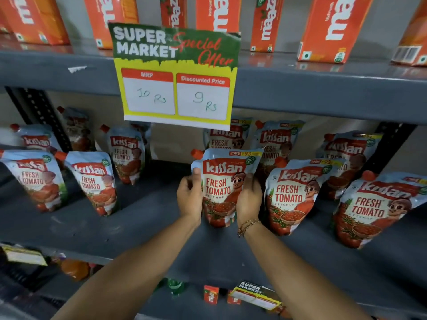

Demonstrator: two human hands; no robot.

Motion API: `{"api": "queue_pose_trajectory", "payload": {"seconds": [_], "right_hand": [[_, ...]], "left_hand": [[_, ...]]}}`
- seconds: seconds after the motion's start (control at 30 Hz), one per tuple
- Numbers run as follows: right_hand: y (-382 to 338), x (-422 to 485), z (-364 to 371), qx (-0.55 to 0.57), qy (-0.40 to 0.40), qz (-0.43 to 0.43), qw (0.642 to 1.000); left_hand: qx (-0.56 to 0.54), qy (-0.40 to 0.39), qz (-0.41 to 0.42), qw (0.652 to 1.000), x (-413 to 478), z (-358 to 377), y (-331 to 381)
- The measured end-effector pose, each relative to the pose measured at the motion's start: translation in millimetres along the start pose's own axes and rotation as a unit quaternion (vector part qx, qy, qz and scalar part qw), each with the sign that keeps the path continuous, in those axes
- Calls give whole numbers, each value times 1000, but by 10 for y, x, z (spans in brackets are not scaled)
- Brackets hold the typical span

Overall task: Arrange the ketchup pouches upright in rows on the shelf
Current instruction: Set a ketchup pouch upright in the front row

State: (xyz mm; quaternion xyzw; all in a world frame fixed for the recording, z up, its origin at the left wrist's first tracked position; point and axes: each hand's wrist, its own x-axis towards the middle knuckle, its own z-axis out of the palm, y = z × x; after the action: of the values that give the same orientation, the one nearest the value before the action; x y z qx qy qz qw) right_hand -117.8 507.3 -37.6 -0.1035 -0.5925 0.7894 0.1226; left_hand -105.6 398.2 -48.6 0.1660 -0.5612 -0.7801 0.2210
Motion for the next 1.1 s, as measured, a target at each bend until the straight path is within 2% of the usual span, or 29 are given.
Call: {"api": "queue_pose_trajectory", "payload": {"seconds": [0.07, 0.1, 0.2, 0.33, 0.47, 0.57, 0.63, 0.73, 0.83, 0.93, 1.1], "right_hand": [[145, -135, 15, -99, 75, -24, 992], [186, -197, -16, -112, 110, -20, 987], [355, -536, 127, -108, 124, 43, 985], [530, -953, 632, -60, -27, -25, 997], [610, -1051, 1338, -137, -205, -64, 967], [692, -1056, 1871, -168, -306, -36, 937], [802, -1083, 2156, -179, -322, -19, 930], [1000, -1126, 2385, -223, -267, -13, 937], [1124, -1121, 2410, -214, -192, -44, 957], [1178, -1069, 2396, -189, -144, -37, 971], [1207, -1103, 2383, -189, -147, -21, 971]], "left_hand": [[-14, 39, -29, 999, -35, -133, -42], [-20, 65, -45, 997, -50, -132, -41], [-36, 198, -73, 977, 1, -287, 5], [5, 357, -46, 933, 244, -774, 187], [-8, 429, -65, 901, 570, -1369, 437], [17, 359, -50, 932, 775, -1787, 537], [11, 270, -29, 962, 916, -2034, 568], [16, 143, -30, 989, 1110, -2292, 603], [10, 71, -58, 996, 1178, -2372, 637], [9, 28, -90, 996, 1219, -2381, 685], [18, 0, -108, 994, 1193, -2464, 719]]}}
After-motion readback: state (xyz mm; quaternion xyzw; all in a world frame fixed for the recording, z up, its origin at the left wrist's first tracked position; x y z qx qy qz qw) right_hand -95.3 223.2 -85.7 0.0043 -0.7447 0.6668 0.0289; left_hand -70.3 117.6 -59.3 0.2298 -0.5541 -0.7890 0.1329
